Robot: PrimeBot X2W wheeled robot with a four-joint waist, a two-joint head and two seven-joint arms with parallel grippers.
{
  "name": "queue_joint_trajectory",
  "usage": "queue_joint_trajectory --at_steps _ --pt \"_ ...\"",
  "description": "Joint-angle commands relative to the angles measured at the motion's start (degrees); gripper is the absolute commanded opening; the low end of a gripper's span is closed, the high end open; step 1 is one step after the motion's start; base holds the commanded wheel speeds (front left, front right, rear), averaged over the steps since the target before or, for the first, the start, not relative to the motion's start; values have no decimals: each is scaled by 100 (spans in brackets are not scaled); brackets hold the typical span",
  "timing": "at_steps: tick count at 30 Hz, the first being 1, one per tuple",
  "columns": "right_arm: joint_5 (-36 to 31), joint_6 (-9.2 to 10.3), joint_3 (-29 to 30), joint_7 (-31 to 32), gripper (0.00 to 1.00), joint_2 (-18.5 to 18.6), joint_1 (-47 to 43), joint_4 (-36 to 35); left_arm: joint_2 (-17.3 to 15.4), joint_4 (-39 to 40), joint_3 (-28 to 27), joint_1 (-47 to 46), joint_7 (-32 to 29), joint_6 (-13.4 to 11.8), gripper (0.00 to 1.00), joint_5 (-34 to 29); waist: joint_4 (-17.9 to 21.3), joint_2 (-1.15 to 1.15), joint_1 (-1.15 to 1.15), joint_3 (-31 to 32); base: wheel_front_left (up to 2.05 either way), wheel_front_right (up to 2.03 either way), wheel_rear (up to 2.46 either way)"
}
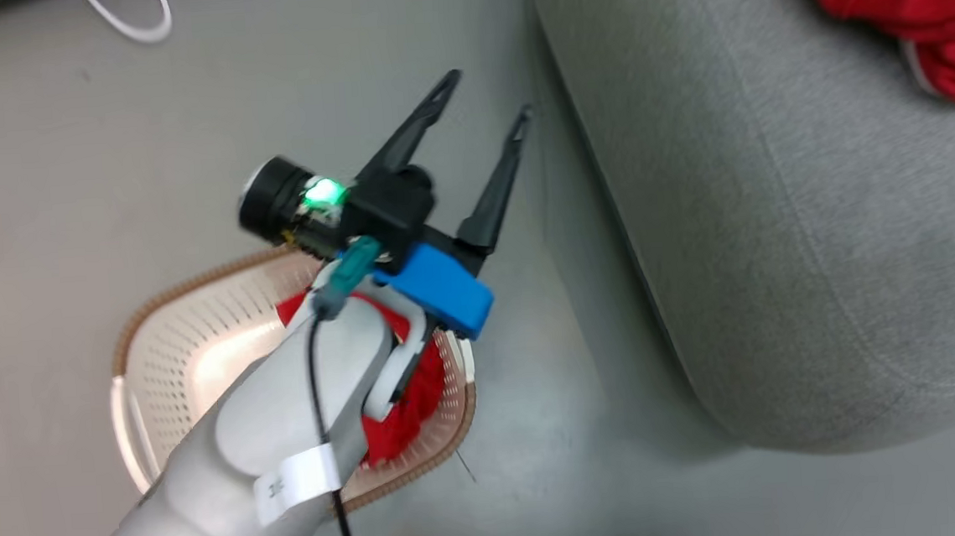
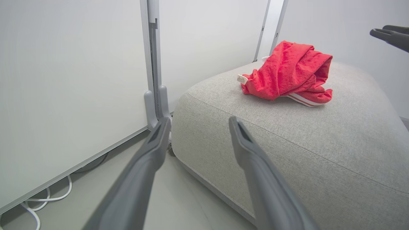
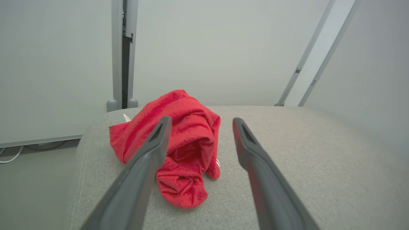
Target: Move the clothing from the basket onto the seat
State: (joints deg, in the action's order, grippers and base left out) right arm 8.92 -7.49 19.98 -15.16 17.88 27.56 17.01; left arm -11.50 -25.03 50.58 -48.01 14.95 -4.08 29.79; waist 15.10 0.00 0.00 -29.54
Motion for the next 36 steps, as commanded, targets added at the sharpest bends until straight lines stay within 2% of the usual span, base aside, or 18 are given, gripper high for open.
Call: queue_joint_trajectory --at_steps 1,7,10,21,36 --pt "-41 -1 -48 1 100 -56 -168 -103 -41 79 -128 125 25 -40 100 -5 -57 0 0 620 0 0 0" --pt "-55 -1 -685 1 100 -262 -687 -819 -221 433 -1029 957 27 -137 100 -136 -348 0 0 1283 0 0 0" --pt "-32 -1 -980 1 100 -380 -878 -1038 -244 557 -1476 1358 25 -105 100 -236 -534 0 0 1529 0 0 0" --pt "-10 -1 -1885 1 100 -739 -1512 -1256 -99 753 -2952 2679 26 97 100 -765 -1097 0 0 2171 0 0 0" --pt "102 -1 -1971 1 100 -983 -2274 -802 452 511 -4120 3794 27 712 100 -1439 -1489 0 0 2761 0 0 0"
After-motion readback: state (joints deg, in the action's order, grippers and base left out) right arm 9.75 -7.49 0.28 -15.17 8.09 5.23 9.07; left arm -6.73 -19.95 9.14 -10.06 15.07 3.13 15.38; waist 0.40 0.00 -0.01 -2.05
